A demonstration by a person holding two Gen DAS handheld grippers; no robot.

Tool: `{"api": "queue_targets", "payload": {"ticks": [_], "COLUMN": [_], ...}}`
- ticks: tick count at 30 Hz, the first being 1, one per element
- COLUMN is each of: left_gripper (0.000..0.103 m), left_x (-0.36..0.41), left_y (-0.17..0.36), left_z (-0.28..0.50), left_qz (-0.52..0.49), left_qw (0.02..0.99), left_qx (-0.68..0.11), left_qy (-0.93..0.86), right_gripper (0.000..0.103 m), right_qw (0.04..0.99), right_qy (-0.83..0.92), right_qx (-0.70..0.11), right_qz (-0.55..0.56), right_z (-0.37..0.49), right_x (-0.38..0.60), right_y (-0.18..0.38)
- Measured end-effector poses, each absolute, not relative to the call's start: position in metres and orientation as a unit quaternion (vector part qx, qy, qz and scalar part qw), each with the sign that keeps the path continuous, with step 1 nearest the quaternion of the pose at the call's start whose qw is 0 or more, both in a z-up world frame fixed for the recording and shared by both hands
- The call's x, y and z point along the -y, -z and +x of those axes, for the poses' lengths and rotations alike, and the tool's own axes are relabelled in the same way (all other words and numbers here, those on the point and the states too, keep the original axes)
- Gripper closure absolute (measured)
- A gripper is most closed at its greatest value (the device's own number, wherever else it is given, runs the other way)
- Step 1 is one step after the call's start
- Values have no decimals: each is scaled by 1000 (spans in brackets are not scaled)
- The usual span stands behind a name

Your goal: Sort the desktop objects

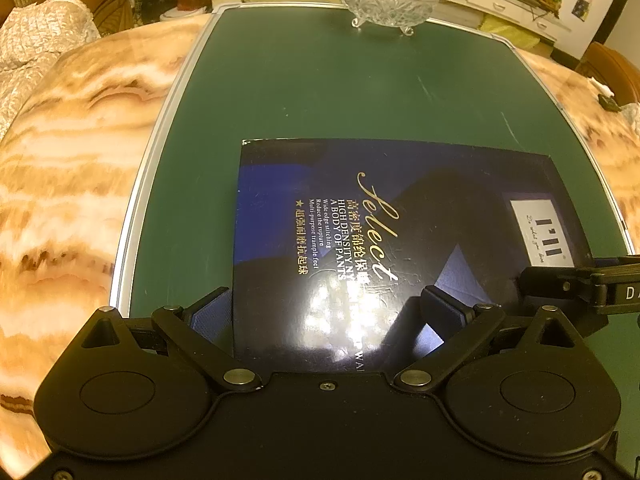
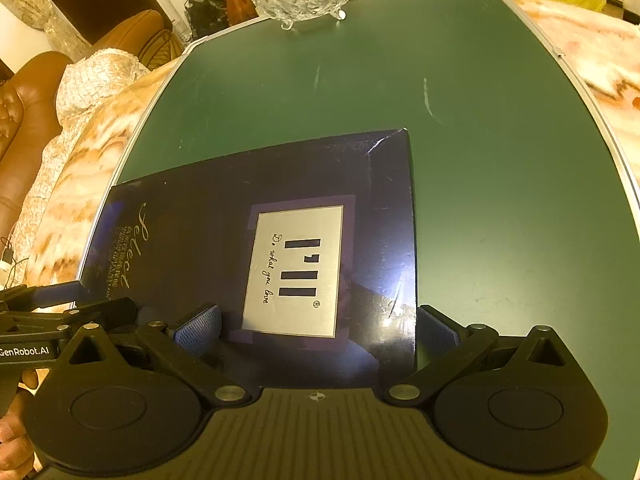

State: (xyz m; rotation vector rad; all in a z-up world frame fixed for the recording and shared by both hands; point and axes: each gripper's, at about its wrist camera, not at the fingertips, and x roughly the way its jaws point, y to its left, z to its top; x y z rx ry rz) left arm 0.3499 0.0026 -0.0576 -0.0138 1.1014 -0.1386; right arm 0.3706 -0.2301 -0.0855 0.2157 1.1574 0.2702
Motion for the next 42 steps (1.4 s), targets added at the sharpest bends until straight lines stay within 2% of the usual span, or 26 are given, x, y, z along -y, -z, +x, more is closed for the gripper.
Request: {"api": "queue_targets", "payload": {"ticks": [42], "left_gripper": [3], "left_x": [-1], "left_y": [58], "left_z": [344], "left_qz": [2], "left_qw": [855], "left_qx": [-515], "left_qy": [61], "right_gripper": [0], "right_qw": [828], "right_qy": [-135], "right_qx": [-535], "right_qz": [101], "right_z": [369], "right_x": [228], "right_y": [88]}}
